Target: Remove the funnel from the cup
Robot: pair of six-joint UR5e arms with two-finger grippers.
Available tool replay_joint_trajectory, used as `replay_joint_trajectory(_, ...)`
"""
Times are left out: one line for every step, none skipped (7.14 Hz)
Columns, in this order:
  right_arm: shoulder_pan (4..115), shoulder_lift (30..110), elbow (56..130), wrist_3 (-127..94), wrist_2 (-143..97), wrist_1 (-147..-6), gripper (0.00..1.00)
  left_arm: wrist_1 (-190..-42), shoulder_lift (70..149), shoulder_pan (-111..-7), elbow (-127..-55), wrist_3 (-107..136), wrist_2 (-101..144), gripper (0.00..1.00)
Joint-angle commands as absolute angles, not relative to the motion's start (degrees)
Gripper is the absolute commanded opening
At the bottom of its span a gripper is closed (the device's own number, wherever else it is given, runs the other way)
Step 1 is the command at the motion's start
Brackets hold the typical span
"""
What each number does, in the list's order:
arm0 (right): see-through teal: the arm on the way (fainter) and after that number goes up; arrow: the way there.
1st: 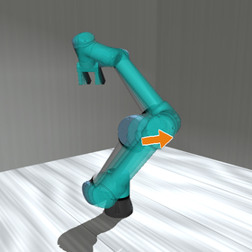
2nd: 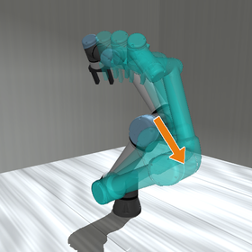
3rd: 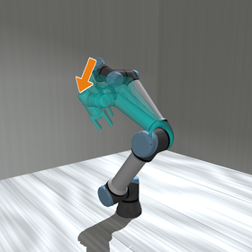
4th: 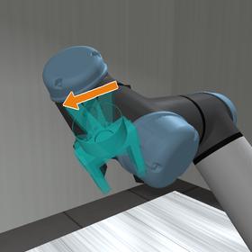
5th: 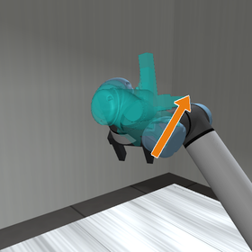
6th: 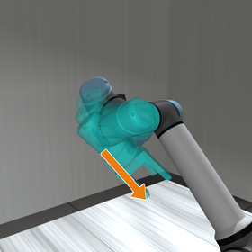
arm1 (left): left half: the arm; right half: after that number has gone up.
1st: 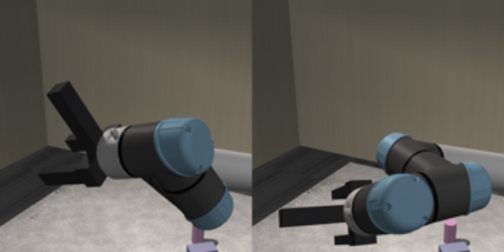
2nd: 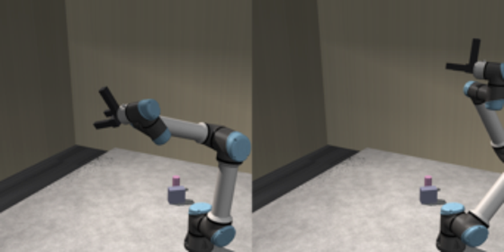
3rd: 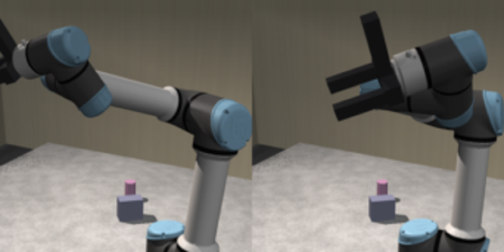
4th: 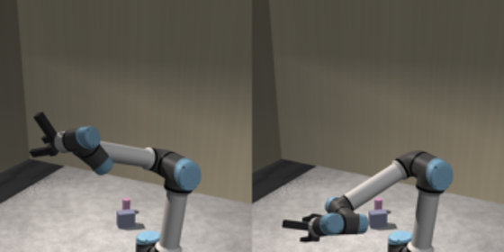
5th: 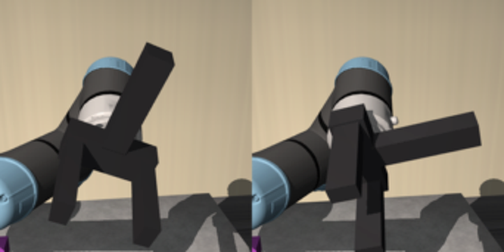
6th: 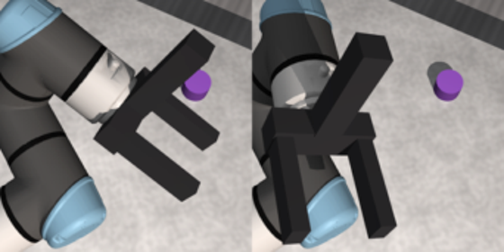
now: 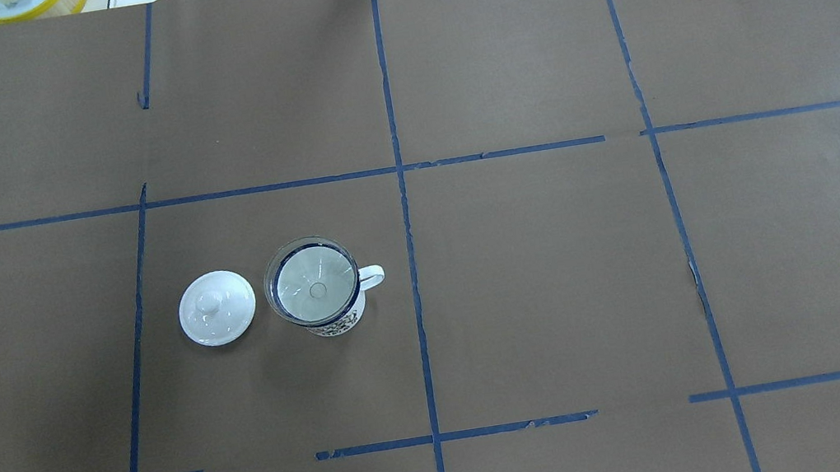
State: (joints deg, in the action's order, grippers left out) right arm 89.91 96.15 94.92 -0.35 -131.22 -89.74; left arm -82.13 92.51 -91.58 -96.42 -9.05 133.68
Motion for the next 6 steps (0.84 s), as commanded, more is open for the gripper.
replay_joint_trajectory(89.91, 96.15, 94.92, -0.35, -131.22, -89.74, 1.0, -82.26, 93.59, -90.89, -96.33, -9.05, 133.59, 1.0)
replay_joint_trajectory(89.91, 96.15, 94.92, -0.35, -131.22, -89.74, 1.0, -82.27, 93.6, -90.79, -95.89, -8.97, 133.51, 1.0)
replay_joint_trajectory(89.91, 96.15, 94.92, -0.35, -131.22, -89.74, 1.0, -82.35, 93.6, -90.79, -96.24, -9.05, 133.51, 1.0)
replay_joint_trajectory(89.91, 96.15, 94.92, -0.35, -131.22, -89.74, 1.0, -82.09, 96.74, -87.66, -97.28, -8.88, 132.72, 1.0)
replay_joint_trajectory(89.91, 96.15, 94.92, -0.35, -131.22, -89.74, 1.0, -82.18, 100.77, -85.89, -97.12, -8.88, 131.93, 1.0)
replay_joint_trajectory(89.91, 96.15, 94.92, -0.35, -131.22, -89.74, 1.0, -82.96, 106.47, -85.78, -96.16, -6.96, 129.49, 1.0)
